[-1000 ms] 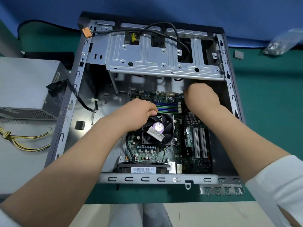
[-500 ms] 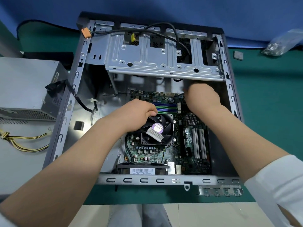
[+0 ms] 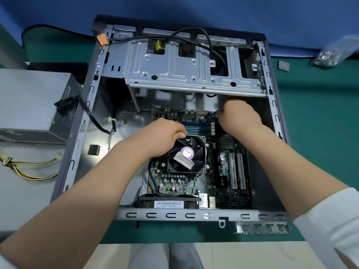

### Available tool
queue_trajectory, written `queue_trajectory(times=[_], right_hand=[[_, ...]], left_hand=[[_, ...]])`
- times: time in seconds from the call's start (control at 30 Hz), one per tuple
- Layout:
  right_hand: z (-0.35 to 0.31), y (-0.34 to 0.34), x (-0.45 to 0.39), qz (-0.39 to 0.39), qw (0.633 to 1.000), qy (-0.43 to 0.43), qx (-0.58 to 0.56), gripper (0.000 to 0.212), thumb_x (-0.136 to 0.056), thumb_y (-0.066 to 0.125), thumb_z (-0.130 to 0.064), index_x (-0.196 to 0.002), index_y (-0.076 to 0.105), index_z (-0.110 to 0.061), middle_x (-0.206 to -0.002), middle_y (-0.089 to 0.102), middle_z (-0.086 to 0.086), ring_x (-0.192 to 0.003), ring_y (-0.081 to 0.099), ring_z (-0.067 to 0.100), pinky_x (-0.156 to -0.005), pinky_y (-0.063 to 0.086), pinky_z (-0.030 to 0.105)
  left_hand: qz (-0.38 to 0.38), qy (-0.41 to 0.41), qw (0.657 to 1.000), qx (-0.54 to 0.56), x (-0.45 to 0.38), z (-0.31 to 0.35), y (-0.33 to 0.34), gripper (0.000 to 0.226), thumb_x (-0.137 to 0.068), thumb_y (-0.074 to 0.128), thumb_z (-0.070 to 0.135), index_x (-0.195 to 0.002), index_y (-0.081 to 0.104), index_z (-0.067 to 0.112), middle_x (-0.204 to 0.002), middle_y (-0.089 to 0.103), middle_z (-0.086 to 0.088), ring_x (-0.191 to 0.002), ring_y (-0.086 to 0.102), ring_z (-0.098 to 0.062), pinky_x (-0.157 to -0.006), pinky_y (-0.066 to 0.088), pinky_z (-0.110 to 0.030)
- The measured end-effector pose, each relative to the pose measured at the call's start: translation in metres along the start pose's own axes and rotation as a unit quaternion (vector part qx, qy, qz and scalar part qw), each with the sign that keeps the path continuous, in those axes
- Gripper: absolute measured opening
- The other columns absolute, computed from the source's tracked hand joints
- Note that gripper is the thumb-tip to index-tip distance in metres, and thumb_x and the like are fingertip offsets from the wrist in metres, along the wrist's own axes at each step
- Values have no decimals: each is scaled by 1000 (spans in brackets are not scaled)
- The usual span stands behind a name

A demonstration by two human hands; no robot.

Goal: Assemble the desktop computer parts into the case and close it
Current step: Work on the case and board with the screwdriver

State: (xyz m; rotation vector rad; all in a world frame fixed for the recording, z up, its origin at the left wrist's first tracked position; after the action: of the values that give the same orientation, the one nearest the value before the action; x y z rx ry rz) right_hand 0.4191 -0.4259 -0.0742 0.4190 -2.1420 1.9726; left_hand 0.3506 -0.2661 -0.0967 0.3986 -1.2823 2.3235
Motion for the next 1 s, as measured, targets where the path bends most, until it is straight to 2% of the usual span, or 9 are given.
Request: queue_trajectory(times=[0.1, 0.23, 0.37, 0.47, 0.57, 0.7, 0.83, 0.9, 1.0], right_hand=[[-1, -2, 1, 19, 1000, 1, -2, 13, -93, 48, -10, -81, 47, -8, -82, 46, 10, -74, 45, 30, -65, 38, 34], [1, -4, 1, 39, 999, -3, 17, 23, -101, 45, -21, -98, 61, -5, -88, 58, 15, -73, 44, 28, -64, 37, 32], [1, 1, 0, -5, 1000, -3, 4, 18, -98, 46, -20, -85, 51, -9, -84, 51, 12, -74, 46, 29, -65, 37, 31], [-2, 3, 3, -20, 1000, 4, -8, 16, -93, 48, -8, -77, 45, -6, -71, 43, 7, -72, 46, 29, -64, 38, 32], [-3, 0, 3, 1, 1000, 15, 4, 20, -91, 49, -2, -73, 42, -5, -71, 41, 6, -72, 45, 28, -64, 38, 33], [-2, -4, -1, 32, 999, 25, -7, 7, -95, 49, -9, -89, 53, -9, -85, 49, 11, -76, 45, 28, -66, 37, 32], [0, 4, -1, -11, 1000, 0, -15, 15, -97, 48, -12, -97, 60, -3, -88, 55, 14, -75, 48, 29, -66, 42, 32], [-2, 8, 1, -47, 998, -11, -34, 15, -95, 46, -6, -84, 54, 1, -83, 51, 12, -75, 49, 30, -66, 44, 33], [-2, 7, 4, -50, 998, 1, -34, 31, -89, 44, 6, -62, 36, -6, -66, 41, 8, -71, 47, 29, -62, 38, 32]], left_hand=[[3, 0, 1000, -2, 0, 0, -1, 27, -101, 44, 26, -121, 63, 24, -117, 66, -1, -103, 57, -19, -76, 36, -23], [2, 1, 1000, -4, 0, 0, -1, 28, -101, 44, 27, -122, 62, 25, -118, 66, -1, -103, 57, -19, -76, 37, -23], [2, 3, 1000, -8, 0, 1, -1, 27, -101, 44, 27, -121, 63, 25, -117, 66, -1, -95, 56, -17, -73, 36, -23], [3, 4, 1000, -15, 0, 1, -1, 27, -101, 44, 27, -121, 62, 25, -117, 66, 0, -83, 50, -13, -69, 34, -24], [3, 6, 1000, -11, 0, 1, 0, 28, -101, 43, 26, -122, 62, 24, -119, 66, 0, -95, 56, -15, -74, 35, -23], [2, 7, 1000, -8, 0, 1, 0, 28, -101, 43, 26, -123, 62, 24, -121, 65, 0, -108, 57, -19, -78, 36, -22], [1, 8, 1000, -8, 0, 2, 0, 28, -102, 43, 26, -123, 62, 23, -122, 65, -1, -110, 57, -20, -80, 37, -23], [0, 9, 1000, -10, 0, 2, 0, 29, -102, 43, 25, -123, 62, 22, -122, 64, -1, -111, 57, -20, -81, 37, -23], [3, 12, 1000, -9, 0, 3, 0, 29, -102, 43, 24, -123, 62, 22, -122, 65, -1, -110, 57, -19, -79, 37, -22]])
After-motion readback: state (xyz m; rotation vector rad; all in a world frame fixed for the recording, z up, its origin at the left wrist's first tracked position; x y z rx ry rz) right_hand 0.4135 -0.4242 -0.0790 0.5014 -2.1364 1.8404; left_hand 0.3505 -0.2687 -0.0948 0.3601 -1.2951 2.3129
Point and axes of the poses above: each hand's wrist, its own x-axis away from the middle knuckle, its own y-axis out of the palm, z = x × y, the point moved 7 cm from there along -x, towards the middle knuckle
